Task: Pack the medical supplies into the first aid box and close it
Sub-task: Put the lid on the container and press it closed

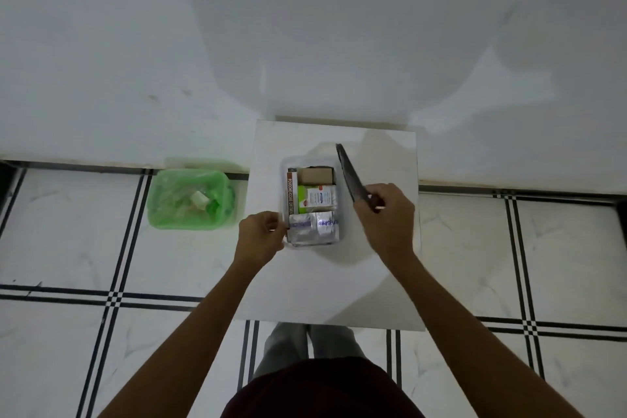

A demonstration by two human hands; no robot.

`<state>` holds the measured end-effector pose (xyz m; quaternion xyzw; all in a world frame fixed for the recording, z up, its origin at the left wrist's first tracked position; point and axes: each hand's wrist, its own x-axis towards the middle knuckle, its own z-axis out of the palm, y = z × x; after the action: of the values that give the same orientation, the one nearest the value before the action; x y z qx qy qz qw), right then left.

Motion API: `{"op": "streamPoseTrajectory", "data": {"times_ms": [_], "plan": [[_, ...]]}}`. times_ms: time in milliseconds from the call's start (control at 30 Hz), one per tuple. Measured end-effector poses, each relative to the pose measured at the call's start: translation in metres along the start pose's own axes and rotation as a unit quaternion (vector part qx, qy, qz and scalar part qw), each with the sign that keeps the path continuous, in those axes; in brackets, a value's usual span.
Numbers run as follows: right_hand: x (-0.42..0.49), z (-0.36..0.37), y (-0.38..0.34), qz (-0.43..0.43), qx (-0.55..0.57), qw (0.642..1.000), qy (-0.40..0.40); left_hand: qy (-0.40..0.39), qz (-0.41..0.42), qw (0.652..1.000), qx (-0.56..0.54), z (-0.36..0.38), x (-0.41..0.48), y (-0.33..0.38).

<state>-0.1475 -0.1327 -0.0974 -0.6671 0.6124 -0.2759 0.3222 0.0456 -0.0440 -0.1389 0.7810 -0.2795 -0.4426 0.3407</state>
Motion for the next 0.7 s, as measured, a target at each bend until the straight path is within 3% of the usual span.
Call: {"op": "streamPoseTrajectory", "data": {"times_ms": [100,300,400,500,600,700], "plan": [[-0.019,0.025,-0.012,-0.091,-0.071,0.993,-0.033,-0.023,-0.034,0.998,-0.057,0.001,0.005,-0.003],[-0.054,0.078,-0.004,-0.172,-0.184,0.966,-0.05,-0.09,-0.147,0.967,-0.185,-0.014,0.017,-0.002],[-0.064,0.093,0.005,-0.198,-0.214,0.953,-0.084,-0.078,-0.132,0.964,-0.219,-0.016,0.022,0.006],[-0.07,0.098,0.013,-0.236,-0.154,0.954,-0.106,-0.052,-0.071,0.981,-0.172,-0.004,0.023,0.013],[-0.066,0.086,0.013,-0.213,-0.07,0.971,-0.086,0.002,0.003,0.997,-0.072,0.004,0.024,0.005],[-0.05,0.064,0.014,-0.072,-0.087,0.992,0.054,0.042,0.059,0.997,-0.016,0.011,0.018,0.0]]}}
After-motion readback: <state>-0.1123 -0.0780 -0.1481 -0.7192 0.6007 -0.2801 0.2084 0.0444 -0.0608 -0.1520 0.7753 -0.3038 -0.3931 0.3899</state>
